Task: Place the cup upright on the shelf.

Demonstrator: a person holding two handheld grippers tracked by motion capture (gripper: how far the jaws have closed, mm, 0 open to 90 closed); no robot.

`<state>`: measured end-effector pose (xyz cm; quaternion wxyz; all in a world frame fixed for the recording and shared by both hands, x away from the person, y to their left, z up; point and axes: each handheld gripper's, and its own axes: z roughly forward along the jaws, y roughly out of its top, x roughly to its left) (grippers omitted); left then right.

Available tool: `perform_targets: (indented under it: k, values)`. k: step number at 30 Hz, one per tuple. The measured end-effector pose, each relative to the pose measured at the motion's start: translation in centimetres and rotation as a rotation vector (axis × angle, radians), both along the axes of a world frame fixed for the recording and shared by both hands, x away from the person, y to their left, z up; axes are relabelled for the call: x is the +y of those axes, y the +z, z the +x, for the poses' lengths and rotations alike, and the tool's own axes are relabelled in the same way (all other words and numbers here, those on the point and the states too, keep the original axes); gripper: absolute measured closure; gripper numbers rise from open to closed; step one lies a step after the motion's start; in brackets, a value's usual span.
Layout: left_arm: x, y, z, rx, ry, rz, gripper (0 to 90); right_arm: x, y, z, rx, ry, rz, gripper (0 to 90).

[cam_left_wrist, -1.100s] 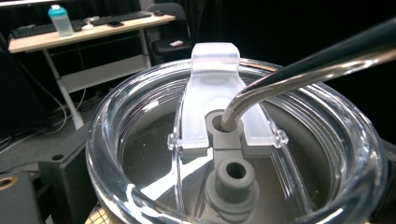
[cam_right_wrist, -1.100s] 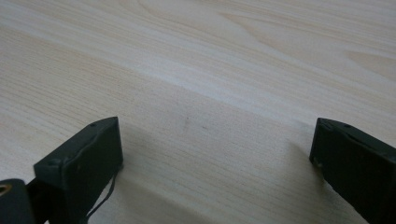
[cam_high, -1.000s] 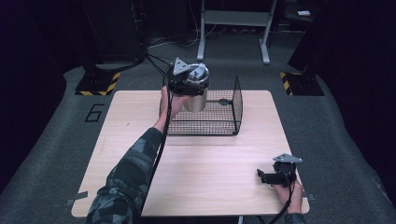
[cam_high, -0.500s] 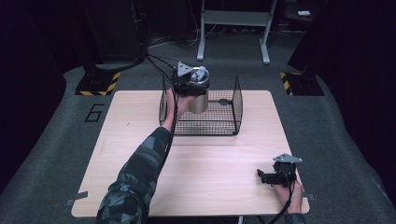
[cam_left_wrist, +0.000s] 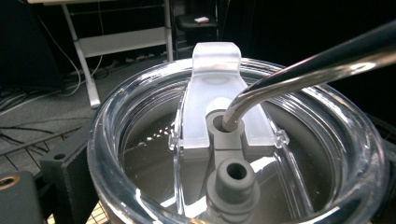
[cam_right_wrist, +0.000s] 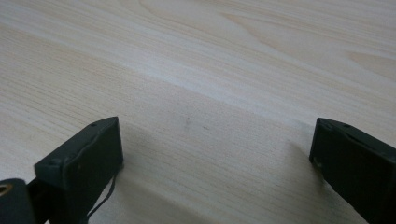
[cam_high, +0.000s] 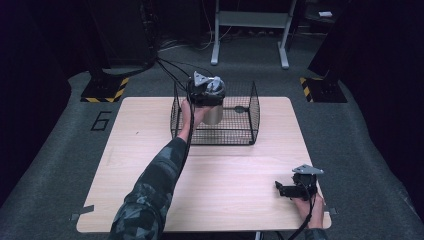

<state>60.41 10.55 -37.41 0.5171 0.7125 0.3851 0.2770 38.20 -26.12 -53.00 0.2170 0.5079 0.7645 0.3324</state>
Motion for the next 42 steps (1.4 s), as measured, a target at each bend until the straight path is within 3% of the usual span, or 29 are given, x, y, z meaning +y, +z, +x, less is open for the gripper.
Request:
perform_targets:
  k: [10,18,24,27,32,42]
  values:
    - [-0.3,-1.4,0.8,0.054,-0.014,0.004,3.9,0.0,0.0,0.0,0.001,0.002,-0.002,2.3]
    - [-0.7,-2.1,1.1,0.079,-0.019,0.046,3.9,0.0,0.0,0.0,0.001,0.005,-0.003,2.3]
    - [-1.1,-2.8,1.5,0.103,-0.026,0.04,3.9,0.0,0.1,0.0,0.01,0.008,-0.007,2.3]
    - [-1.3,-2.9,1.8,0.112,-0.042,0.069,3.9,0.0,0.0,0.0,0.0,0.004,-0.006,2.3]
    - [-1.5,-3.3,2.2,0.124,-0.042,0.045,3.9,0.0,0.0,0.0,0.0,0.007,-0.009,2.4]
    - [-1.1,-4.1,2.9,0.142,-0.084,0.045,3.8,0.0,0.0,0.0,0.006,0.003,-0.005,2.4]
